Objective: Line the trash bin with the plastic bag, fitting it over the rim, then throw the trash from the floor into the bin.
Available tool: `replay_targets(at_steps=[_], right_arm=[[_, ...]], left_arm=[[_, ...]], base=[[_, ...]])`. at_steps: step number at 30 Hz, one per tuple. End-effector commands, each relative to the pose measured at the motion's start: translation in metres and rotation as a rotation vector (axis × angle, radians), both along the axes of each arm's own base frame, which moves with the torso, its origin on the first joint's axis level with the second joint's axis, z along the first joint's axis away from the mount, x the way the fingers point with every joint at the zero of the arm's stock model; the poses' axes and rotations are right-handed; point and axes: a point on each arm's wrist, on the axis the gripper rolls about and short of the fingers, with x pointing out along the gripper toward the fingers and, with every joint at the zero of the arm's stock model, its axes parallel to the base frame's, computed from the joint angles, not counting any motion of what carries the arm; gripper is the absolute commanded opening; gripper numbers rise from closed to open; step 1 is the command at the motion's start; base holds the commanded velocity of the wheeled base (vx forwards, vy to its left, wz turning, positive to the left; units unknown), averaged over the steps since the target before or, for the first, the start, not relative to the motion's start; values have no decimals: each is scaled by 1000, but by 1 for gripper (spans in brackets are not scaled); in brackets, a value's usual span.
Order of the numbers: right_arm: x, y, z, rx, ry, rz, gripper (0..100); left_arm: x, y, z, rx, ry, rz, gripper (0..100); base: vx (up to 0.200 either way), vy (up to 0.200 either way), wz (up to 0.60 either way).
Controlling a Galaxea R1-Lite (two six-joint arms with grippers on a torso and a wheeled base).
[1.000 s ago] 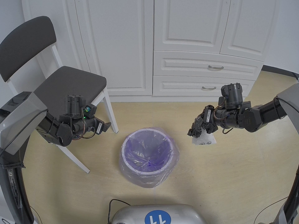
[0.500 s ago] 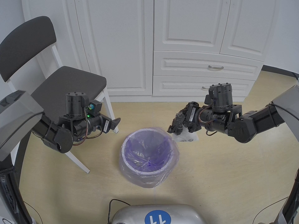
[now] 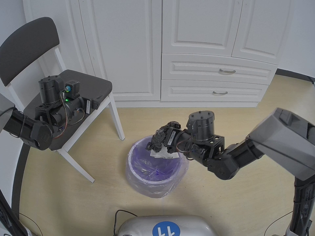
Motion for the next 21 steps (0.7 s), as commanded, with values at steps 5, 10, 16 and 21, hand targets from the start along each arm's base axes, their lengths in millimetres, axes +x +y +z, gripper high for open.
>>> replay_targets(at_steps=[5, 10, 16, 21], right_arm=[[12, 25, -79, 31, 21, 31, 0], [19, 22, -100, 50, 59, 54, 0], [25, 21, -118, 42, 80, 47, 0], [20, 20, -128, -2, 114, 52, 0]], left_arm=[[3, 13, 14, -12, -79, 64, 100], [7, 15, 13, -12, -91, 83, 100], [12, 15, 12, -12, -94, 94, 100], [13, 16, 10, -9, -90, 96, 100]], base=[[0, 0, 0], [0, 0, 0], [0, 0, 0], [0, 0, 0]])
